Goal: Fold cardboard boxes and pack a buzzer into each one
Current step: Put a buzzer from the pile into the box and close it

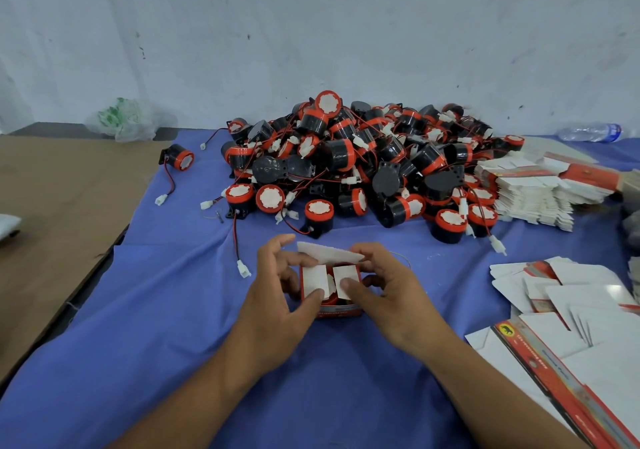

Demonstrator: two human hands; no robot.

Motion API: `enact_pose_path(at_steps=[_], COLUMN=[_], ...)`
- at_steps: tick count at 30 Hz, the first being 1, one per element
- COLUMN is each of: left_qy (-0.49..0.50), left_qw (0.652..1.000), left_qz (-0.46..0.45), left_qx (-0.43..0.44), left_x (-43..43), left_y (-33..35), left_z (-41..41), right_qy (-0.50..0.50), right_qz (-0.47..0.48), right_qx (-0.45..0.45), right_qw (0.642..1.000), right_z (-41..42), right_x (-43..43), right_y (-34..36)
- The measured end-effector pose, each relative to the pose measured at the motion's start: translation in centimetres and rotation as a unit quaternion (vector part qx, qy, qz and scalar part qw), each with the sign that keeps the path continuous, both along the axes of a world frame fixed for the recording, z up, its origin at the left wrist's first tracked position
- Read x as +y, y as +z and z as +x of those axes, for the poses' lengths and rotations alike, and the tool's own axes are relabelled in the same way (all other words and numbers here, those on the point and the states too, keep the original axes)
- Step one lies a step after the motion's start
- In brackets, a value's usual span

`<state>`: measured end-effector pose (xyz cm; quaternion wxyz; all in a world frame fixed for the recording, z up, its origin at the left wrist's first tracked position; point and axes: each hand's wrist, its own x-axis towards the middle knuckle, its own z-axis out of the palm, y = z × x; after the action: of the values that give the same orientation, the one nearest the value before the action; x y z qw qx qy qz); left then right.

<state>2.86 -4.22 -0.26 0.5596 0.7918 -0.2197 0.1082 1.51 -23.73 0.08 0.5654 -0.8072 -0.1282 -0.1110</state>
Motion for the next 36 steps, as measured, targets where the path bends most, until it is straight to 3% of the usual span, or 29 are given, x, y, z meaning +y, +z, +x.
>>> enact_pose_path(at_steps=[5, 10, 13, 16, 22, 25, 31, 36], left_qy=[0.014, 0.01, -0.018, -0.082, -0.069, -0.071, -0.092, -0.083], left_qw=[1.0, 0.992, 0.992, 0.989, 0.986, 0.982, 0.991, 0.991], left_qz=[-0.015, 0.096, 0.111, 0.123, 0.145, 0.167, 0.089, 0.094], left_qx=[0.003, -0.082, -0.056, -0.011, -0.04, -0.048, -0.037, -0.037], left_x=[0.4, 0.6, 1.0, 1.4, 1.6, 1.6, 1.4, 1.4], left_y=[0.2, 0.6, 0.4, 0.4, 0.3, 0.2, 0.0, 0.1], left_z=[0.5, 0.4, 0.4, 0.4, 0.7, 0.8, 0.9, 1.0], right_qy=[-0.001, 0.041, 0.043, 0.031, 0.052, 0.049, 0.061, 0.063], right_qz=[-0.053, -0.078, -0.13, -0.121, -0.149, -0.141, -0.073, -0.058], right_qx=[-0.031, 0.005, 0.002, -0.016, -0.015, -0.018, -0.001, 0.01], right_qw=[0.998, 0.996, 0.991, 0.992, 0.987, 0.989, 0.995, 0.996], right_z=[-0.1, -0.5, -0.6, -0.6, -0.6, -0.7, -0.6, -0.5], right_x=[-0.3, -1.0, -1.2, -1.3, -1.6, -1.4, -1.2, -1.3], right_y=[0.0, 0.2, 0.4, 0.5, 0.7, 0.6, 0.5, 0.4])
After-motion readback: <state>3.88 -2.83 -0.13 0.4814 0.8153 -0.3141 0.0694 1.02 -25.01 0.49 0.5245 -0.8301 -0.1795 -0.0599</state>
